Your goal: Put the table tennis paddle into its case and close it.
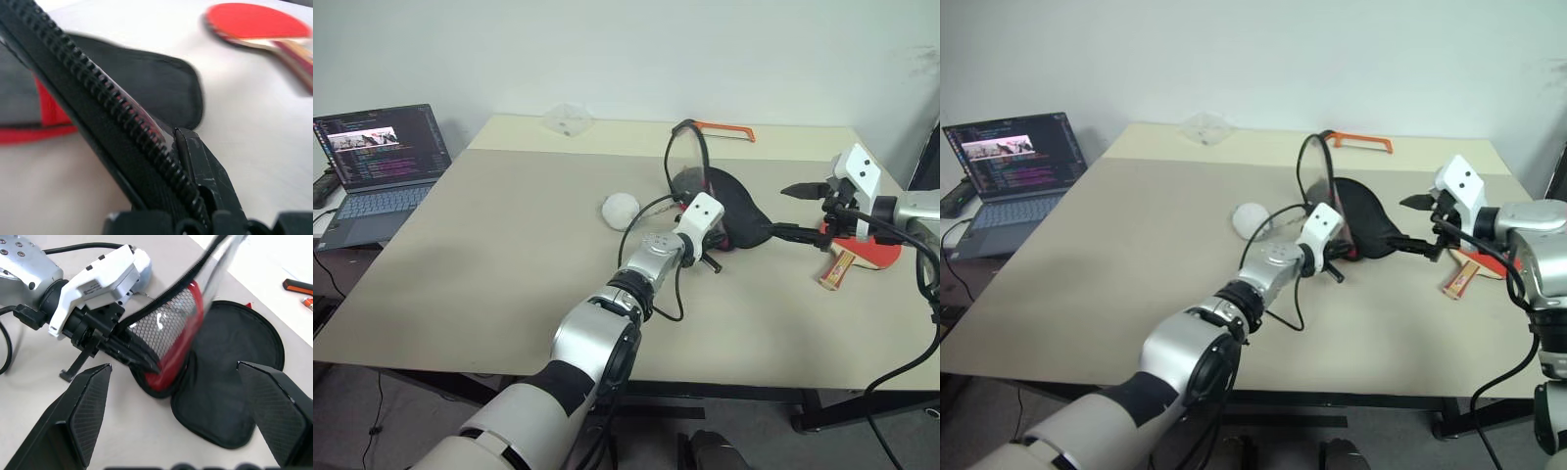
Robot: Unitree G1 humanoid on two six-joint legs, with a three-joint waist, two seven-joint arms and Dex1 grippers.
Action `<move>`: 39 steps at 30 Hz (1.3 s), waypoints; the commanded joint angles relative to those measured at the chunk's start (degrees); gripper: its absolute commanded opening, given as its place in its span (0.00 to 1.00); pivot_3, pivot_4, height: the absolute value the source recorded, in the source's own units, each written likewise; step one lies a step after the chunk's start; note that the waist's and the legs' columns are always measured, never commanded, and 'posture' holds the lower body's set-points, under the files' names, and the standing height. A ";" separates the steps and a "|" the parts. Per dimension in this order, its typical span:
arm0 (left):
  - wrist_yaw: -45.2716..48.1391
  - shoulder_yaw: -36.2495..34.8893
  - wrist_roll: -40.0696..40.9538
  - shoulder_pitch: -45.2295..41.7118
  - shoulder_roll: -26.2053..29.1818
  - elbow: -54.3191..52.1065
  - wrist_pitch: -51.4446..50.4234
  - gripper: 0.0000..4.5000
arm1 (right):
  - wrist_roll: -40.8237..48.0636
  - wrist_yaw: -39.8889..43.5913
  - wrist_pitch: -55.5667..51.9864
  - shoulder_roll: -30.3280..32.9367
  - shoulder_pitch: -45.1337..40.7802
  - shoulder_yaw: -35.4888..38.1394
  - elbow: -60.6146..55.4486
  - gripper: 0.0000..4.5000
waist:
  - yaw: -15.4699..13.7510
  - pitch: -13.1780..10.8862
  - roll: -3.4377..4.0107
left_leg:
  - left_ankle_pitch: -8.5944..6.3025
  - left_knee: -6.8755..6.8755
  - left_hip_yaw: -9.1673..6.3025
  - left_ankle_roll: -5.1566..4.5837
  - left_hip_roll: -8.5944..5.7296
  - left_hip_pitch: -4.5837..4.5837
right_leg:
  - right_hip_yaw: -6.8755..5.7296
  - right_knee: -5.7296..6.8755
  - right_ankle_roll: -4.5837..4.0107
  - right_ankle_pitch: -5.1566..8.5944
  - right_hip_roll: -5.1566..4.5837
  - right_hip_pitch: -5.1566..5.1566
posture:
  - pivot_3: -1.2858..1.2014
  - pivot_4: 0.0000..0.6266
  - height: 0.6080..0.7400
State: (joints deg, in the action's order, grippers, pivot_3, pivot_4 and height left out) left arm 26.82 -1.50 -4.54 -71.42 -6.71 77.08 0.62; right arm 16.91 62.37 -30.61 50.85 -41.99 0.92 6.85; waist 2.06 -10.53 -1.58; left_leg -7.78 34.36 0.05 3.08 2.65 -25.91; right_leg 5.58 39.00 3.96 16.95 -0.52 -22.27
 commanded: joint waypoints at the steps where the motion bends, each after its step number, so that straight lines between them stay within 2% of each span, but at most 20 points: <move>1: -1.50 -1.07 0.91 0.35 2.21 -2.28 -0.80 0.00 | -0.30 -0.31 1.24 -0.16 -1.65 0.59 -0.10 1.00 | 0.01 0.00 0.00 | 0.00 0.00 0.00 0.00 0.00 0.00 | 0.00 0.00 0.00 0.00 0.00 0.00 | 0.52 0.24 1.00; 3: -1.96 -1.54 1.21 0.71 2.98 -2.49 -2.14 0.00 | -0.47 -0.32 1.56 -0.56 -2.11 0.27 0.50 1.00 | 0.00 0.00 0.00 | 0.00 -0.01 0.00 0.00 0.00 0.00 | 0.00 0.00 -0.03 -0.02 0.00 0.00 | 0.52 0.24 1.00; 6: -2.27 -2.19 1.56 1.53 3.56 -2.81 -3.96 0.16 | -1.05 -0.68 1.97 -1.59 -3.24 -0.38 1.76 1.00 | -0.04 0.00 0.00 | 0.00 0.00 0.01 0.00 0.00 0.00 | -0.01 0.00 -0.05 -0.03 0.00 0.00 | 0.52 0.24 1.00; 10: -1.99 -2.22 1.98 2.51 3.94 -4.08 -5.49 0.48 | -2.51 -4.33 0.45 -3.94 -5.67 -0.93 4.85 1.00 | -0.06 0.00 0.01 | 0.00 0.00 -0.01 0.00 0.00 0.00 | -0.03 0.00 -0.05 -0.03 0.01 0.01 | 0.52 0.24 1.00; 14: -1.17 -1.68 2.12 3.83 6.06 -7.19 -6.89 0.80 | -5.10 -14.66 -2.90 -9.23 -10.76 -0.02 12.68 1.00 | 0.16 0.00 0.01 | 0.01 0.01 0.00 0.00 0.01 0.00 | -0.01 0.03 -0.18 -0.11 0.00 -0.01 | 0.52 0.24 1.00; 18: 3.31 -2.33 4.53 6.80 9.64 -16.49 -12.90 0.80 | -6.87 -28.27 -5.74 -15.06 -15.68 3.24 24.39 1.00 | 0.47 0.00 0.01 | 0.01 -0.04 0.00 0.01 0.03 0.01 | -0.02 0.06 -0.20 -0.11 0.01 -0.02 | 0.52 0.24 1.00; 21: 7.68 -1.85 7.15 11.52 12.97 -29.74 -22.21 0.80 | -5.89 -35.15 -4.60 -18.73 -18.88 7.06 33.43 1.00 | 0.60 0.00 0.02 | 0.01 -0.09 0.03 0.01 0.03 0.00 | -0.02 0.04 -0.20 -0.12 -0.01 -0.02 | 0.52 0.24 1.00; 27: 11.44 0.69 10.54 21.49 20.08 -55.73 -40.72 0.80 | -5.05 -40.31 -0.44 -23.64 -22.91 11.05 45.17 1.00 | 1.21 -0.01 0.04 | 0.02 -0.25 0.04 0.01 0.04 0.00 | -0.05 0.03 -0.22 -0.11 -0.04 -0.04 | 0.52 0.24 1.00; 32: 11.93 0.95 13.70 27.37 24.00 -69.54 -50.23 0.80 | -5.14 -41.09 2.67 -26.99 -24.62 11.38 49.90 1.00 | 1.40 -0.01 0.05 | 0.02 -0.22 0.01 0.01 0.04 0.05 | -0.06 0.09 -0.23 -0.11 -0.04 0.00 | 0.52 0.24 1.00; 34: 13.15 -1.21 17.17 29.62 26.39 -76.39 -55.09 0.80 | -4.41 -41.68 3.29 -28.64 -25.31 12.29 51.49 1.00 | 1.48 -0.01 0.05 | 0.02 -0.18 0.01 0.00 0.04 0.06 | -0.06 0.12 -0.23 -0.12 -0.04 0.01 | 0.52 0.24 1.00; 39: 21.69 -5.05 25.55 34.89 36.08 -87.68 -55.44 0.80 | -4.69 -44.93 5.87 -31.04 -25.51 13.02 55.69 1.00 | 2.07 -0.01 0.05 | 0.02 -0.20 0.01 0.01 0.07 0.06 | -0.06 0.10 -0.23 -0.12 -0.03 0.00 | 0.52 0.24 1.00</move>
State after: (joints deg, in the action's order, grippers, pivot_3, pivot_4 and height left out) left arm 45.43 -3.78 18.05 -36.81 27.28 -6.04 -55.90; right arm 12.02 18.75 -26.73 19.66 -66.16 12.45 62.11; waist 4.13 -10.54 -1.53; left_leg -7.76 34.15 0.05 3.09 2.72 -25.85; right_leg 5.51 39.09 3.72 16.83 -0.55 -22.27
